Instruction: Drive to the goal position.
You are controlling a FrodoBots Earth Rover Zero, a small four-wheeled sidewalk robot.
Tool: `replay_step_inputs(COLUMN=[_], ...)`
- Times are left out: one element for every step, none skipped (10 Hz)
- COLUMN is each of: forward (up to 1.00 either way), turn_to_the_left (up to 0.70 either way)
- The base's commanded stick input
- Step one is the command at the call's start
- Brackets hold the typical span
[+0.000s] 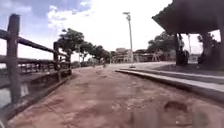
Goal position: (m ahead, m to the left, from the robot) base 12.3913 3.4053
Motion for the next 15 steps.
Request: replay_step_inputs(forward=[1.00,1.00,1.00,1.00,1.00,1.00,1.00,1.00,1.00,1.00,1.00,1.00,1.00,1.00,1.00], turn_to_the_left=[0.00,0.00,0.00,0.03,0.06,0.08,0.11,0.11,0.11,0.11,0.11,0.00,0.00,0.00,0.00])
